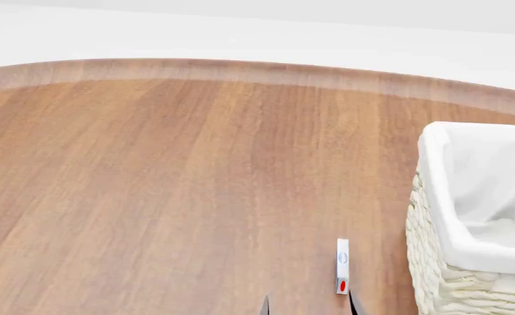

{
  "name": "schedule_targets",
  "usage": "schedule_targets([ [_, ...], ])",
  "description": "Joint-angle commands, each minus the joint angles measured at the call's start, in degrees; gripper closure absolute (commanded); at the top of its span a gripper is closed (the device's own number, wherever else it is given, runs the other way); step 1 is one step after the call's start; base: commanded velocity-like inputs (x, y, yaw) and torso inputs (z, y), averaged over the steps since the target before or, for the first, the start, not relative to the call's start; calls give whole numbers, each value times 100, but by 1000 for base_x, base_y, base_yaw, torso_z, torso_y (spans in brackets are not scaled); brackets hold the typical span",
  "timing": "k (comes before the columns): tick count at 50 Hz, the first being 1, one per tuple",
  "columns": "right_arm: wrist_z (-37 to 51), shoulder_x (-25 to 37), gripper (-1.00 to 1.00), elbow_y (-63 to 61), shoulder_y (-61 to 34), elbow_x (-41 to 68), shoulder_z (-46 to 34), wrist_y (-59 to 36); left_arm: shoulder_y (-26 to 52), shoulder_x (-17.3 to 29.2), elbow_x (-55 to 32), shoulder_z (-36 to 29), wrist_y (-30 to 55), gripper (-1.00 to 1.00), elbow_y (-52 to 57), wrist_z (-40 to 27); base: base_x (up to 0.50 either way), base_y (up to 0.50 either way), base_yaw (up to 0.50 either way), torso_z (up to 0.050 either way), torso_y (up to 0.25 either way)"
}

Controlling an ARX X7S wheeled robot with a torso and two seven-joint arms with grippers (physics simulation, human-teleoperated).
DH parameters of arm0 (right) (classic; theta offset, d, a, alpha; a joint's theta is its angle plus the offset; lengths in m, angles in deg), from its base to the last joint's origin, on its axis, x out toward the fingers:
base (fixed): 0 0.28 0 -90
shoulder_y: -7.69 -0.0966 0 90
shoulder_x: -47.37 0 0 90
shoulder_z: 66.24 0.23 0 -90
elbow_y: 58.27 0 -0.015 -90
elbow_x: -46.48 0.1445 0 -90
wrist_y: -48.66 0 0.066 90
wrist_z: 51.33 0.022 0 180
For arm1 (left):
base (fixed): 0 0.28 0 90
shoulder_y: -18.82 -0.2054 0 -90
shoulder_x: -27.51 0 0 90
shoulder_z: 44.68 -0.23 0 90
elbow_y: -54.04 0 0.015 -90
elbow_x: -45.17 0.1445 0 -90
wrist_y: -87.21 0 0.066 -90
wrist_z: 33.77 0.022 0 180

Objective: Pick up the ketchup, and put it in the basket.

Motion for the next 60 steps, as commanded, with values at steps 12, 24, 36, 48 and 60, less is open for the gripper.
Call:
schedule_targets([
  [12,24,36,-100,37,-32,39,-55,8,483,-123,-58,96,71,-100,-243,188,0,0,0,0,0],
  [24,51,63,-100,5,-19,53,-82,1,652,-196,13,187,38,-100,-498,197,0,0,0,0,0],
  [36,73,78,-100,6,-28,62,-116,6,1077,-403,16,214,-59,-100,-1140,507,0,0,0,0,0],
  [48,82,97,-100,41,-43,89,-136,34,1361,-564,20,340,-257,-100,-1780,723,0,0,0,0,0],
  [60,95,117,-100,68,-56,109,-156,51,1467,-654,134,441,-322,-100,-2059,717,0,0,0,0,0],
])
